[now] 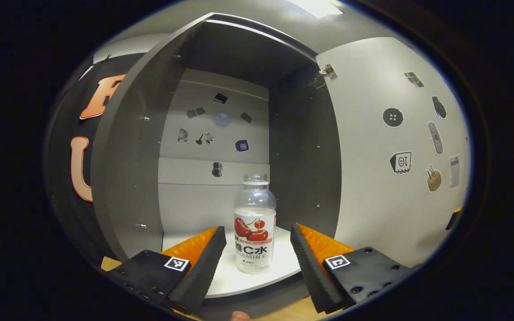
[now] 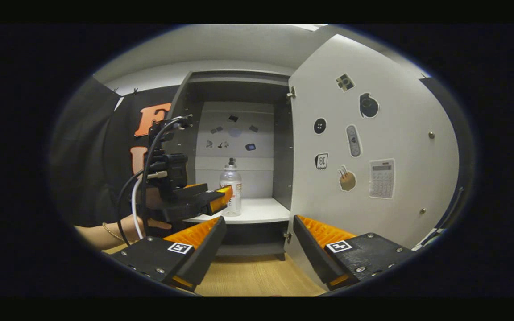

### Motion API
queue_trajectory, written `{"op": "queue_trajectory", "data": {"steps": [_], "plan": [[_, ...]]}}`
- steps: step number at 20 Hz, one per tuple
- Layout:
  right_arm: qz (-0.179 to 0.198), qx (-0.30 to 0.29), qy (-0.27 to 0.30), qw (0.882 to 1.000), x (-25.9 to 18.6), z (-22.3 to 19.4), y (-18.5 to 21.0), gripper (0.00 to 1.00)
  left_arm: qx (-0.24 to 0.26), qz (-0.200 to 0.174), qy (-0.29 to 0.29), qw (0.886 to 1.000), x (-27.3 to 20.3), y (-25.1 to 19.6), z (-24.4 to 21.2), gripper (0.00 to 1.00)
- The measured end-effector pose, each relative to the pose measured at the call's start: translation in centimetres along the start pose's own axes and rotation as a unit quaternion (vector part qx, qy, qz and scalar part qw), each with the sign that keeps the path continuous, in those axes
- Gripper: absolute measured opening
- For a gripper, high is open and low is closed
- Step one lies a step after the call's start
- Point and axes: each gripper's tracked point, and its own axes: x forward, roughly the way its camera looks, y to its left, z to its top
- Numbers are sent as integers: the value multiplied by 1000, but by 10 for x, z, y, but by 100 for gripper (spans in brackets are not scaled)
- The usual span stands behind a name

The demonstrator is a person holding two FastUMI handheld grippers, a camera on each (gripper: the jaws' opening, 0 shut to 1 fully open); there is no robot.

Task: Open the cabinet door with the right hand, grasp the bottle in the cabinet with the left hand and place it on the coaster, then close the cabinet door with the right hand.

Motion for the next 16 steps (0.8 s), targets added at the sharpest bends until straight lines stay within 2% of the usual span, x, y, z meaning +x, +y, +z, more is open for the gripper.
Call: {"op": "queue_trajectory", "data": {"steps": [2,3,9,10,11,16], "plan": [[3,8,6,1000,7,-3,1,97,-4,-3,4,1000,11,0,-2,95],[4,11,9,1000,9,-5,3,93,-6,-3,5,1000,17,0,-5,95],[9,9,27,1000,20,-17,11,93,-5,-4,24,1000,45,4,-26,95],[11,9,29,999,21,-18,12,96,-5,-7,28,1000,48,4,-30,95],[11,8,32,999,22,-21,13,93,-3,-7,34,999,51,4,-35,95],[7,6,45,999,20,-32,8,94,-5,-4,48,999,61,7,-49,95]]}}
